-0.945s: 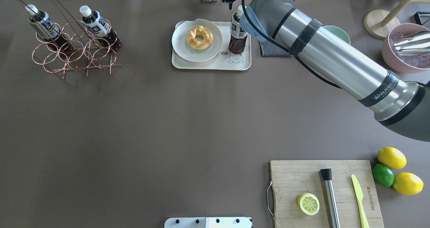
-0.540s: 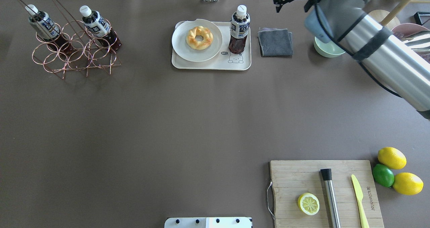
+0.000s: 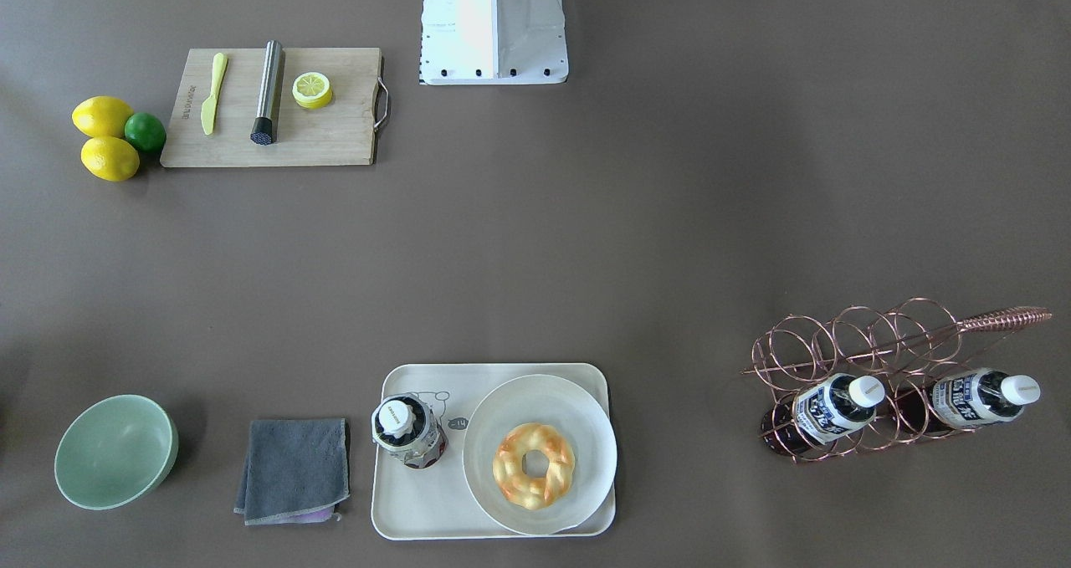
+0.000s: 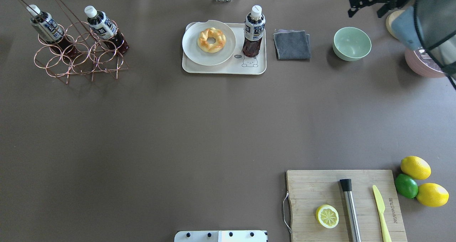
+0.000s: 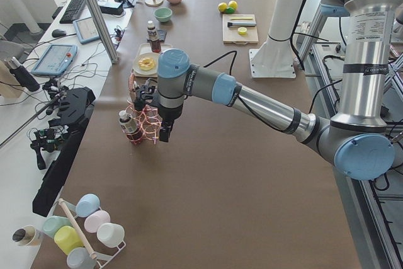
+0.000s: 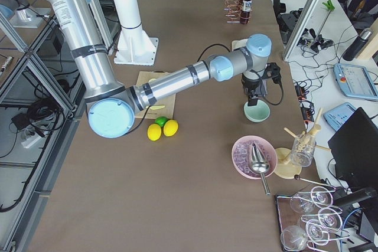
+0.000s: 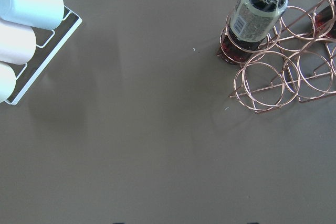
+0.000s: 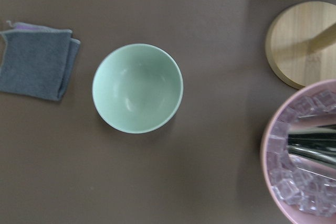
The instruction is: Place tea on tray
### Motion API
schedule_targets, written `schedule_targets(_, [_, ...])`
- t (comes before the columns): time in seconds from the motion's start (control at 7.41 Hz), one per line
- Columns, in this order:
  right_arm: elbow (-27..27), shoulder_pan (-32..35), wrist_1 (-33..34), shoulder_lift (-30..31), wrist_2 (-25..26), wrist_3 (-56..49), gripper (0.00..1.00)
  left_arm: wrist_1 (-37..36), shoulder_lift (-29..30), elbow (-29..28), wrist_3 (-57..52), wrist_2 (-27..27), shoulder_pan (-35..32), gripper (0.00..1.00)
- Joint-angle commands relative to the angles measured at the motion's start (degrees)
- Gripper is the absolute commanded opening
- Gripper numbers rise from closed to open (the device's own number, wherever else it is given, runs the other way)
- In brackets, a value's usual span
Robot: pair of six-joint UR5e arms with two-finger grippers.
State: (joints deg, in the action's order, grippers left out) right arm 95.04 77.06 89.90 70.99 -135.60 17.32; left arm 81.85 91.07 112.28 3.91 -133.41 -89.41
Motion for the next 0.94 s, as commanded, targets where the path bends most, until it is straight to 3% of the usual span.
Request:
schedule_targets(0.0, [1.29, 10.09, 2.12, 12.73, -0.54, -18.92, 1.0, -0.72, -0.36, 0.57, 0.04, 0.17, -0.33, 0.97])
schedule_targets(0.27, [2.51, 16.6, 2.12, 18.12, -0.54, -24.33, 1.0, -0.37, -1.06, -0.21, -0.13, 2.18, -0.5, 0.97])
schedule_targets(0.81, [3.92, 17.07, 2.04, 20.77, -0.37, -24.87, 1.0, 1.72, -3.6, -6.8, -2.4, 1.49, -3.84, 0.97])
